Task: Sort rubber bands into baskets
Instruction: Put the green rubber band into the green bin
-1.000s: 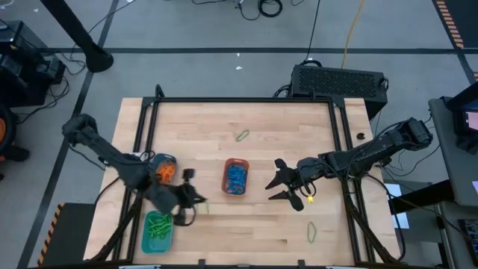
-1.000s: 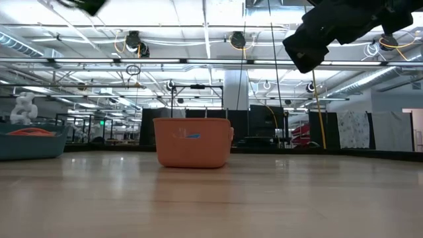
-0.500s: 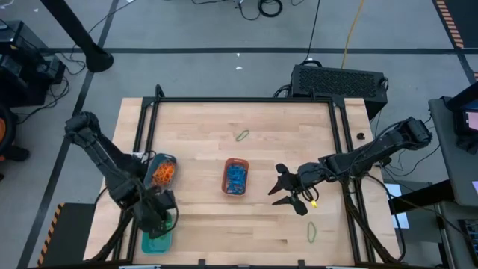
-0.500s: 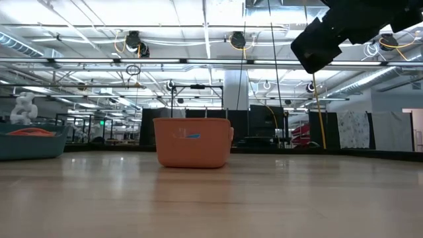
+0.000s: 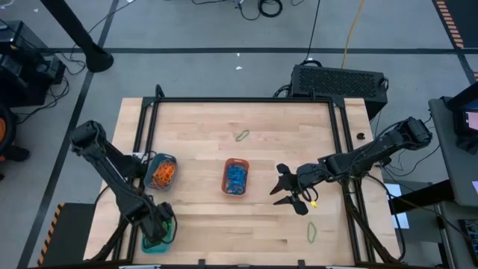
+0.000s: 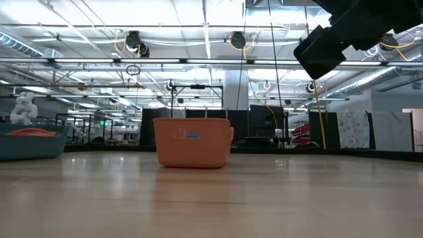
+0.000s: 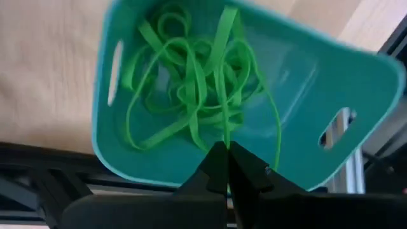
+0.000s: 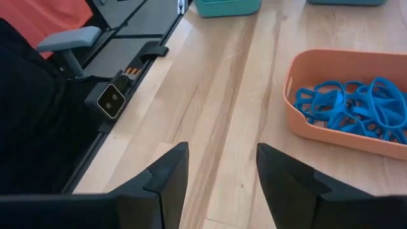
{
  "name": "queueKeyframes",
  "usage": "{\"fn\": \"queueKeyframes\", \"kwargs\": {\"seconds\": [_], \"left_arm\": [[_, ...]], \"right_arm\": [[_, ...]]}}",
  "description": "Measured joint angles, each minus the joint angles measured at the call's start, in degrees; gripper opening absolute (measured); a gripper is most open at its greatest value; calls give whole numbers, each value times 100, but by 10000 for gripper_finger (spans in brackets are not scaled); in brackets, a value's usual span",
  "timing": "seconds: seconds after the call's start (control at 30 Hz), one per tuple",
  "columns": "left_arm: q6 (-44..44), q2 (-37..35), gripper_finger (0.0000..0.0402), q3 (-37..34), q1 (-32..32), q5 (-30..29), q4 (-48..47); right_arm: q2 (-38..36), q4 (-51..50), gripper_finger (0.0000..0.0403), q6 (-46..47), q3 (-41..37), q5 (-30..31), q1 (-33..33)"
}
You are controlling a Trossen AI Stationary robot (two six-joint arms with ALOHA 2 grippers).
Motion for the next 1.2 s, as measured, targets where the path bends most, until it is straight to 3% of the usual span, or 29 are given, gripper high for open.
{"fn": "queueKeyframes", "kwargs": {"seconds": [0.23, 0.47, 0.67, 0.93, 1.03, 1.2], "left_arm": [[46, 217, 15, 0, 71, -491, -151], [299, 231, 88, 0, 313, -456, -158], [772, 231, 133, 0, 731, 253, -155], [1102, -83, 138, 0, 1223, 1114, -169], [1346, -479, 138, 0, 1348, 464, -102], [2911, -1072, 138, 2, 1423, -2083, 859]], "right_arm": [[0, 4, 176, 135, 0, -1, 0], [2, -31, 176, 150, 0, -1, 0], [2, -35, 176, 317, 0, -3, 0], [-16, -77, 176, 780, 9, -154, -1], [-28, -217, 176, 1296, 168, -763, 2], [-39, -297, 176, 2534, 273, -1241, 279]]}}
